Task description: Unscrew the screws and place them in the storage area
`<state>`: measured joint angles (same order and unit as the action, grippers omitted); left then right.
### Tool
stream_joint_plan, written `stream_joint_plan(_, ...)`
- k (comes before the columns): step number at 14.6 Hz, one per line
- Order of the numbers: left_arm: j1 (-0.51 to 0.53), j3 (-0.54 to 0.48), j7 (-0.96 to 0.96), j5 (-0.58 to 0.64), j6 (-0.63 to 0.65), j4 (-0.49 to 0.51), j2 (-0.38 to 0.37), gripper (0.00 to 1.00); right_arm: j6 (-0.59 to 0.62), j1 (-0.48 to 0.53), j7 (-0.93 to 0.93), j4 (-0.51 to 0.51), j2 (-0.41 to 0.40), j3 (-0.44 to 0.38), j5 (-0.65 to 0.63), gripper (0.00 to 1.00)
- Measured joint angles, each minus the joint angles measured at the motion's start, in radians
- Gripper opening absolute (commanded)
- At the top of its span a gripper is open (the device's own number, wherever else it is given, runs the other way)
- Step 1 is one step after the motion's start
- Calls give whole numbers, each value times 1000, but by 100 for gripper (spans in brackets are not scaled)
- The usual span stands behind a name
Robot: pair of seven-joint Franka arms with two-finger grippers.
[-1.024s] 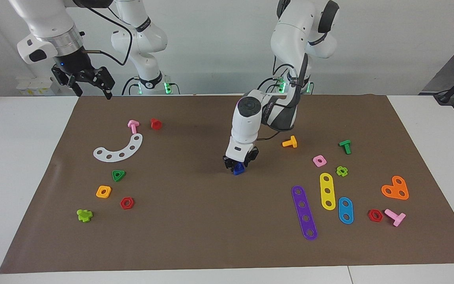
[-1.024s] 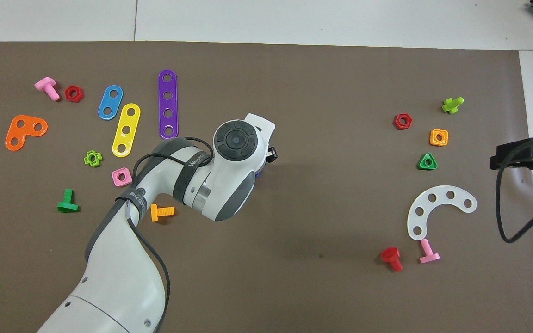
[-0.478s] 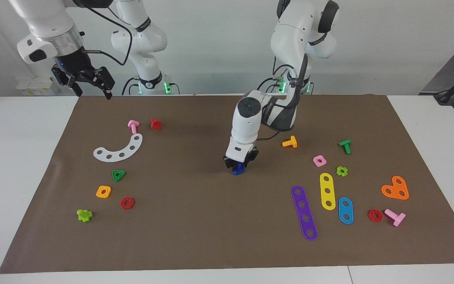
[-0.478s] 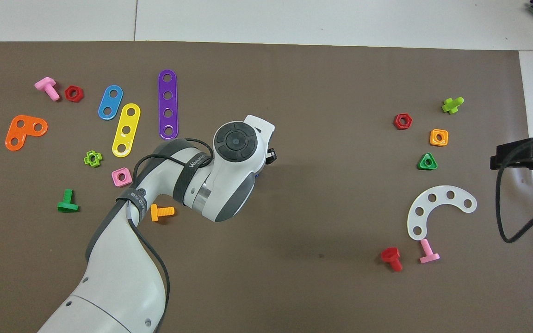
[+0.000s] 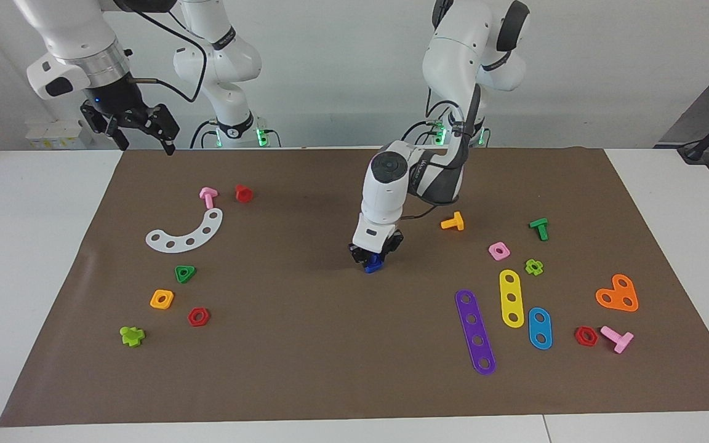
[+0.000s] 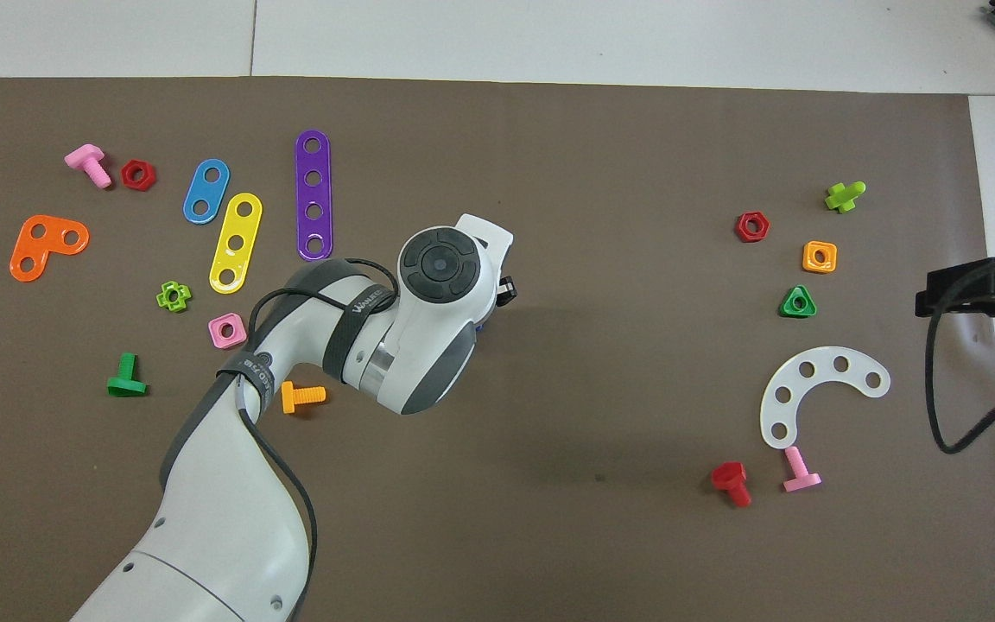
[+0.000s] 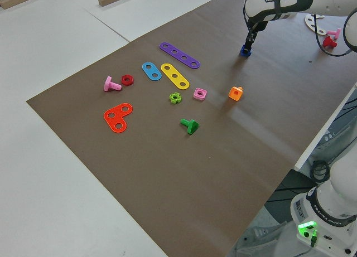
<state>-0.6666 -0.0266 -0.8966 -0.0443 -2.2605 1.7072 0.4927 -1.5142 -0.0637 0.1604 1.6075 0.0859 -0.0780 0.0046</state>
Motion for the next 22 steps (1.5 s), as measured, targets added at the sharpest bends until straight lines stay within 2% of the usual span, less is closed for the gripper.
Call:
stream_joint_plan(6,0,-1,0,0,19,-19,0,37,0,0,0,0,0,0,0,100)
stream_joint_plan(12,0,-4,0,0,204,-141,2,38,0,2,0,0,1,-1,0,100)
stream_joint_plan(15,11,-13,-1,0,333,-248,24,38,-29,-1,-2,5,2,1,1,100)
stream_joint_plan(18,66,-20,28,0,394,-328,41,39,-80,-12,-4,25,-1,2,1,100)
stream_joint_plan(20,124,-22,113,0,397,-338,43,39,-101,-22,-1,37,-12,3,4,100)
stream_joint_plan(22,189,-24,238,-1,397,-339,44,38,-173,-65,41,50,-46,4,8,100)
